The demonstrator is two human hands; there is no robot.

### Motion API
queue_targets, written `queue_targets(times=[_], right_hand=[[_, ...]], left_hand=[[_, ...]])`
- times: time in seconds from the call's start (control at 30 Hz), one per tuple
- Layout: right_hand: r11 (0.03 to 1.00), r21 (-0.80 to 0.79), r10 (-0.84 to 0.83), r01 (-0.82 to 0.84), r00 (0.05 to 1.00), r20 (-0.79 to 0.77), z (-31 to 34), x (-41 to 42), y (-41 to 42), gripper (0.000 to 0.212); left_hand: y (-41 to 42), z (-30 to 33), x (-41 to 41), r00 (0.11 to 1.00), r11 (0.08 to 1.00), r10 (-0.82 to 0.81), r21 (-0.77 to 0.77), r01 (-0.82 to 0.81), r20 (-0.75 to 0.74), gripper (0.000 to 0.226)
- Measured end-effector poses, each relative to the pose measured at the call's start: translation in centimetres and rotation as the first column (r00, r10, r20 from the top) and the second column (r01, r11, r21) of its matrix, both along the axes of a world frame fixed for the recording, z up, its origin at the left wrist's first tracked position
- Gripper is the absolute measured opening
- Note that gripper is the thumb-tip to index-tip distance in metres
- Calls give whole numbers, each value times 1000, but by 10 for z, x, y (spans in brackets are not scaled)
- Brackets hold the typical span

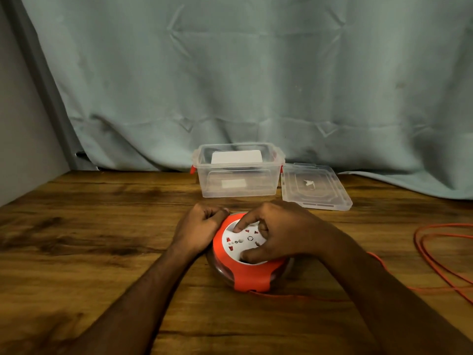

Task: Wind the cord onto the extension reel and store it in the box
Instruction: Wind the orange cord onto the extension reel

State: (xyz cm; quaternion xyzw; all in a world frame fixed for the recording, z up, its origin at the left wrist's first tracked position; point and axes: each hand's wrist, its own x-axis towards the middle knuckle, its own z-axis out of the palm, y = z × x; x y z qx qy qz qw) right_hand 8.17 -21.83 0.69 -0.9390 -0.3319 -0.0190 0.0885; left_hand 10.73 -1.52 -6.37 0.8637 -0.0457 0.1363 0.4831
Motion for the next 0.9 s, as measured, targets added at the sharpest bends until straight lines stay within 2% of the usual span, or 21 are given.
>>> queue_targets(times=[0.37,0.6,0.9], right_hand=[[998,42,-57,56,998,23,-1,-4,4,65],[994,34,-110,108,993,53,-4,-3,4,71],[936,70,-352,345,917,185,-9,1,16,66]], left_hand=[[1,-3,1,1000,999,-17,-40,18,21,53],[3,-4,2,1000,999,-11,-43,11,6,52],[1,-3,0,1000,999,-7,-35,7,-20,47]])
